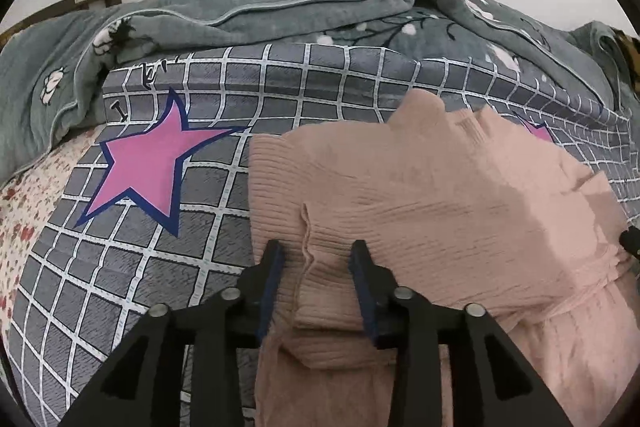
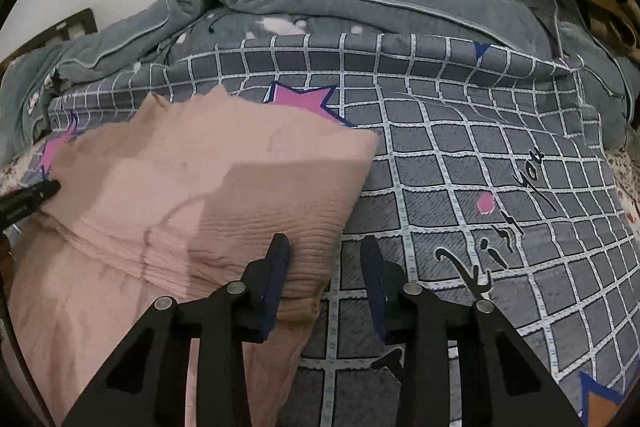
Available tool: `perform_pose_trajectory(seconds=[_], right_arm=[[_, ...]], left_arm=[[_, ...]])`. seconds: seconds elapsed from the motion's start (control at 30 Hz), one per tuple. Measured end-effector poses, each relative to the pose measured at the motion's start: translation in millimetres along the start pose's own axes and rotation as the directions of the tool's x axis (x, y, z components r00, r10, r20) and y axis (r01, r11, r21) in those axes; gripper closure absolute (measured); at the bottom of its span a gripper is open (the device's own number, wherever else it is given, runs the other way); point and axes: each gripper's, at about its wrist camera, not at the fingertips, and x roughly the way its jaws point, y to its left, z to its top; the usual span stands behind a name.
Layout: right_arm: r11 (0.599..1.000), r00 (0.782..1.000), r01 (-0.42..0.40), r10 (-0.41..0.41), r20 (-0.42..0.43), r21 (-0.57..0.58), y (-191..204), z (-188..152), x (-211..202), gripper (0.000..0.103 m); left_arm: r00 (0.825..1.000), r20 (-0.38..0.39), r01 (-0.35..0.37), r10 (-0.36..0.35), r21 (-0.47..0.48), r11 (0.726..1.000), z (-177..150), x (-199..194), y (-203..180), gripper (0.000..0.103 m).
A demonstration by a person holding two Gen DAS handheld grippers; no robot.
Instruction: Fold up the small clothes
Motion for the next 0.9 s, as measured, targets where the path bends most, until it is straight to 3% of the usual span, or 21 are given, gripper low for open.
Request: perform_pose_trajectory(seconds=[0.2, 0.33, 0.53, 0.7, 0.9], right_arm=[[0.999, 1.0, 0.029, -0.029, 0.001, -0.035, 7, -3, 6, 0.066], [0.999, 1.0, 0.028, -0.028, -0.002, -0.035, 8, -3, 6, 0.066], [0.999, 0.999, 0.037, -0.037, 0.012, -0.029, 8, -5, 6, 0.066], [1.0, 0.999, 0.029, -0.029, 0.014, -0.01, 5, -5, 7, 0.065], [1.0, 1.0, 0.025, -0.024, 0.015, -0.002, 4, -5, 7, 0.063]], left_arm=[[0.999, -0.022, -0.029, 0.028, -0.04, 0.999, -1, 7, 3, 0.052], [0.999, -0.045, -0.01, 0.004, -0.116, 0.993, -3, 9, 11, 0.051], [0.999, -0.049, -0.018, 0.013, -0.1, 0.995, -4, 11, 7, 0.05], [0.993, -0.043, -0.11, 0.108, -0.038, 0.993, -1, 10, -8, 0.046], [0.995, -0.048, -0.089, 0.085, -0.069, 0.994, -1, 7, -5, 0.045]])
